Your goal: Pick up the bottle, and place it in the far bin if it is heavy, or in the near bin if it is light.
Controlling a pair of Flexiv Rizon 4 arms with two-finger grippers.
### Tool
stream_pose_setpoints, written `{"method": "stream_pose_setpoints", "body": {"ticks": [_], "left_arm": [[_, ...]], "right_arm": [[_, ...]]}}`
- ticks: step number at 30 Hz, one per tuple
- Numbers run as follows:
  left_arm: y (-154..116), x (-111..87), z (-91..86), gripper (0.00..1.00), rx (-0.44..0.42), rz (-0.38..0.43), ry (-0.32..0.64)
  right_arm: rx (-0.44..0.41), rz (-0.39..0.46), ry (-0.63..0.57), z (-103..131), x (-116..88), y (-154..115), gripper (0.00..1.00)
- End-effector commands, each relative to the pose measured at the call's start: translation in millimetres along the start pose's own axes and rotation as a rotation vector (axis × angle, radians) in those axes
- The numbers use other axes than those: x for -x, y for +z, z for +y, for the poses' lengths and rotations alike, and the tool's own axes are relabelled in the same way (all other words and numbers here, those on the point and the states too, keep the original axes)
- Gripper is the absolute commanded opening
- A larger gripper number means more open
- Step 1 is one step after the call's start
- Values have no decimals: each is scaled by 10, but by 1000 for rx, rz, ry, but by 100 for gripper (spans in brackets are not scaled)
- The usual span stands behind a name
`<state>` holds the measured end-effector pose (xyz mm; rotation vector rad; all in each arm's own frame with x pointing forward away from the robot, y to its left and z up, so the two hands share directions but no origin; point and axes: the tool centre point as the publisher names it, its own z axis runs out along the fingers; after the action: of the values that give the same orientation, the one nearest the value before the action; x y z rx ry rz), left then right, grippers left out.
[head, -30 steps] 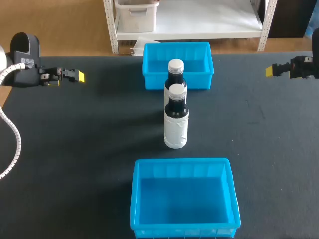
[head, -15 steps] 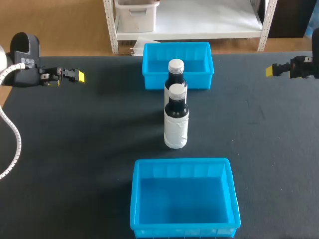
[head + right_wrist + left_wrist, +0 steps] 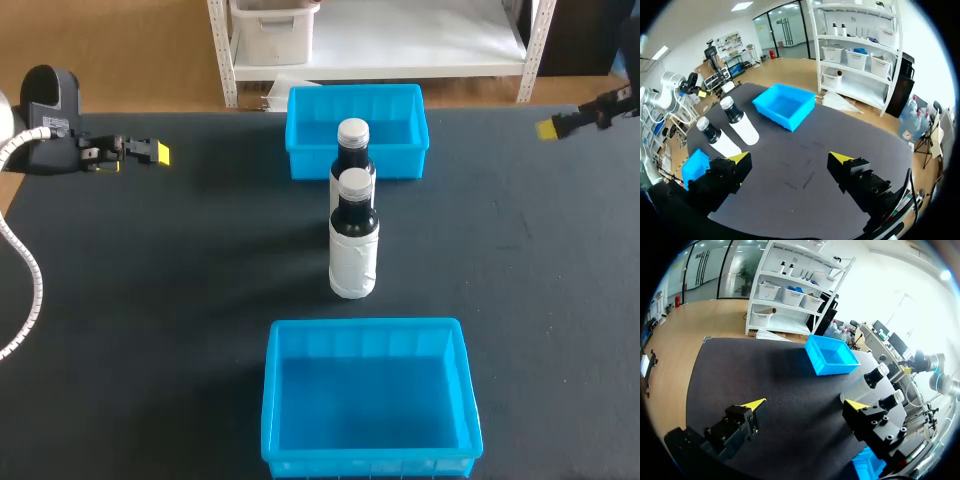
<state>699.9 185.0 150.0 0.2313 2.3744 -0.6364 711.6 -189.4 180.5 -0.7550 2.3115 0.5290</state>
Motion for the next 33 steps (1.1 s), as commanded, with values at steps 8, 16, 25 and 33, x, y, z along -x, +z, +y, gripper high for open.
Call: {"method": "stream_pose_setpoints", "body": {"ticks": [8, 16, 25, 33], "left_arm": [[0, 0, 0, 100, 0, 0, 0], [0, 0, 0, 100, 0, 0, 0], [0, 0, 0, 100, 0, 0, 0], [0, 0, 0, 100, 0, 0, 0]], "right_arm": [[794, 344, -677, -73, 30, -71, 100], [741, 335, -758, -8, 60, 67, 100], [669, 233, -865, 515, -32, 395, 100], [634, 145, -855, 1029, -120, 617, 100]]}}
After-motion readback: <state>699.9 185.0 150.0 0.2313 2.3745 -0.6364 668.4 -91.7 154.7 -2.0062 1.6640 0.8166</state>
